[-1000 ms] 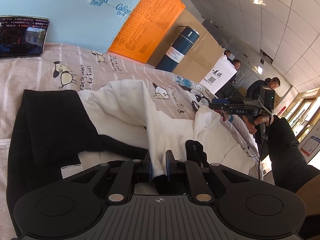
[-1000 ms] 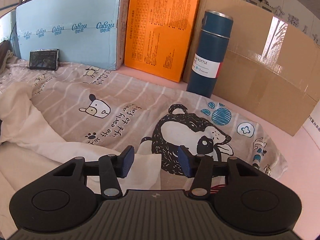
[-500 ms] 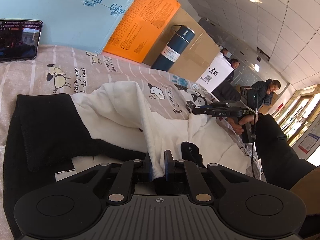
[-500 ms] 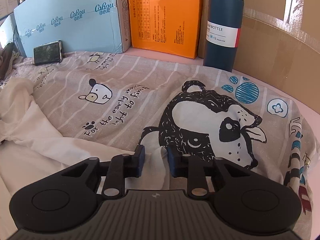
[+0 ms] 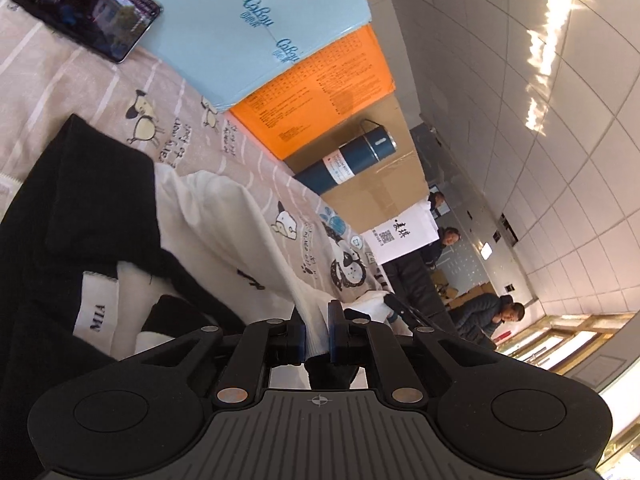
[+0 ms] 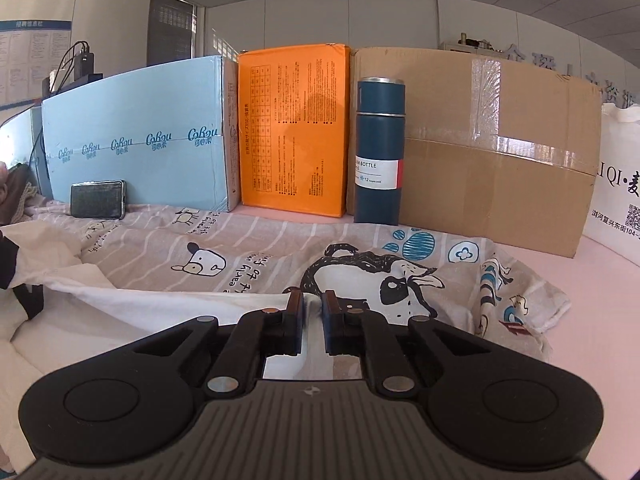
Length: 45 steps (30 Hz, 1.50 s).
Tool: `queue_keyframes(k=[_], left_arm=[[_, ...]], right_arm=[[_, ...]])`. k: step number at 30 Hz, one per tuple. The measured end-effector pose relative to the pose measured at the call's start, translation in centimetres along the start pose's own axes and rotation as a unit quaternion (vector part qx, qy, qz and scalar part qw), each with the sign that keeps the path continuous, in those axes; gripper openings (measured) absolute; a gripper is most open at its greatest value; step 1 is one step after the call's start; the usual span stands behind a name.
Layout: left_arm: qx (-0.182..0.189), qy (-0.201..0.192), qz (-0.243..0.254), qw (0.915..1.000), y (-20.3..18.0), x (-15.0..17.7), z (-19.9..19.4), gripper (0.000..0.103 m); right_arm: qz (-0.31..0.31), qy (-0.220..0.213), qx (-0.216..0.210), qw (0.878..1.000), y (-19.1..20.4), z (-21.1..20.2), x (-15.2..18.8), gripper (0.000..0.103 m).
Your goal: Fold clothes
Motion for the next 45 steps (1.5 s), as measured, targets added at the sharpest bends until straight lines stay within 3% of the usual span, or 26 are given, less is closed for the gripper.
queue_keyframes(k=[2,4,5,6,12,17,20,22,23,24,28,30,33,34,36,38,41,43,45], left_arm=[[-0.023,0.008,-0.002,0.9997,0.7,0.5,0.2,0.008],[-0.034,0.012,0.005,0.9993,0.9,0.7,0.3,0.008],[-0.035,0.013,0.007,0.9993,1.0,0.7,0.3,0.008],[-0.036,0.014,0.01,0.9992,1.0,0.7,0.4,0.008],[-0.045,0.029,0.031,0.9981,1.2,1.2,1.0,0.008],[-0.065,0.039,0.063,0.9951,1.0,1.7,1.2,0.008],[-0.07,0.042,0.082,0.9933,0.9,1.9,1.4,0.008],[-0.06,0.039,0.084,0.994,0.7,2.0,1.4,0.0],[-0.049,0.037,0.08,0.9949,0.6,2.0,1.3,0.0],[-0.029,0.035,0.07,0.9965,0.3,2.0,1.2,0.0],[0.02,0.025,0.04,0.9987,-0.4,1.8,0.3,0.0],[-0.002,0.031,0.054,0.9981,-0.5,1.9,0.3,0.0],[-0.079,0.048,0.087,0.9918,0.4,2.2,0.9,0.0],[-0.088,0.054,0.087,0.9908,0.7,2.1,0.9,0.0],[-0.08,0.062,0.084,0.9913,0.8,1.9,0.8,0.006],[-0.072,0.057,0.099,0.9908,0.2,1.2,0.2,0.029],[-0.085,0.025,0.121,0.9887,-0.4,-0.6,-1.2,0.043],[-0.102,0.006,0.134,0.9858,-0.4,-2.1,-1.8,0.043],[-0.113,0.001,0.132,0.9848,0.2,-3.3,-1.2,0.043]], right_arm=[[0.023,0.013,0.005,1.0,0.1,-1.1,1.0,0.01],[0.047,0.027,0.009,0.998,0.2,-2.2,2.0,0.019],[0.062,0.029,0.01,0.998,0.2,-2.8,2.2,0.032],[0.082,0.022,0.01,0.996,0.4,-3.4,2.2,0.042],[0.196,-0.019,0.006,0.98,1.9,-5.3,1.4,0.06],[0.32,0.02,0.079,0.944,1.1,-3.5,1.5,0.061],[0.337,0.039,0.098,0.936,0.7,-2.2,2.0,0.055],[0.343,0.046,0.113,0.931,0.4,-1.5,2.4,0.041],[0.344,0.048,0.117,0.93,0.4,-1.2,2.6,0.027],[0.343,0.048,0.118,0.93,0.3,-1.0,2.7,0.015],[0.324,0.046,0.132,0.936,0.5,-0.8,2.7,0.013],[0.31,0.047,0.142,0.939,0.6,-0.7,2.6,0.013],[0.289,0.056,0.154,0.943,0.8,-0.4,2.7,0.013],[0.286,0.06,0.154,0.944,0.9,-0.2,2.9,0.013],[0.28,0.059,0.162,0.944,1.1,-0.5,3.0,0.021],[0.267,0.039,0.18,0.946,1.4,-1.6,2.4,0.037],[0.23,0.0,0.194,0.954,3.2,-3.8,0.7,0.046],[0.206,-0.028,0.164,0.964,5.4,-5.1,-0.8,0.054],[0.195,-0.033,0.103,0.975,8.0,-4.9,-1.6,0.067]])
Point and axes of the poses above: each gripper's, at about its wrist camera, not at the fingertips, and z roughly the way its jaws point, y to its left, x to its underside, the point moved 5 cm from there along z, roughly the way its jaws point
